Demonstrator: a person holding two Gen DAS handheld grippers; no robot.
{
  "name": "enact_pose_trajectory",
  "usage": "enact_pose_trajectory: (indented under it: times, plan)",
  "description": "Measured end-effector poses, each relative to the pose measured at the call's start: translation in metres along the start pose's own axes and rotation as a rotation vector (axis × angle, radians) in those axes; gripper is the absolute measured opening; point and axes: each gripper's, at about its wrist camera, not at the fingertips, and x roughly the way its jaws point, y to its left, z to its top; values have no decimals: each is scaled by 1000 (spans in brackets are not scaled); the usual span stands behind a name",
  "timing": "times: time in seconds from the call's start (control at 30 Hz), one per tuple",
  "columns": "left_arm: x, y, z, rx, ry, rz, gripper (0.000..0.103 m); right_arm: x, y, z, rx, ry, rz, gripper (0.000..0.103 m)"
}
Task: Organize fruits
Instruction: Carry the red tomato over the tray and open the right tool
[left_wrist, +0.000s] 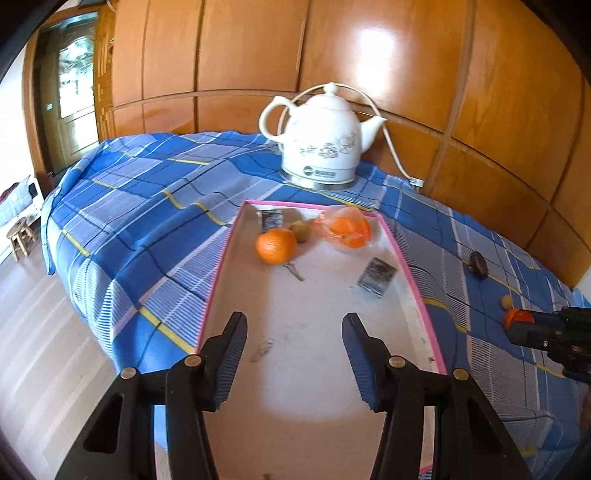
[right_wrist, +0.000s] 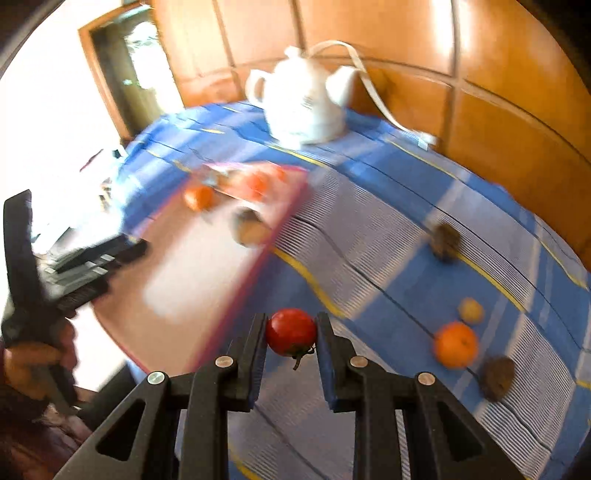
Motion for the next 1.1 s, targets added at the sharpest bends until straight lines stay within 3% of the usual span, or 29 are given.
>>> enact_pose_trajectory:
  times: [0.27, 0.63, 1.1]
  plan:
    - [1, 8, 0, -28, -7, 9, 54, 32, 49, 27, -54, -20, 78, 25]
    - [7, 3, -3, -13, 13, 0, 54, 87, 52, 37, -29, 17, -9, 28]
    - [4, -6, -6, 7, 13, -17, 54, 54, 38, 27, 37, -43, -6, 32]
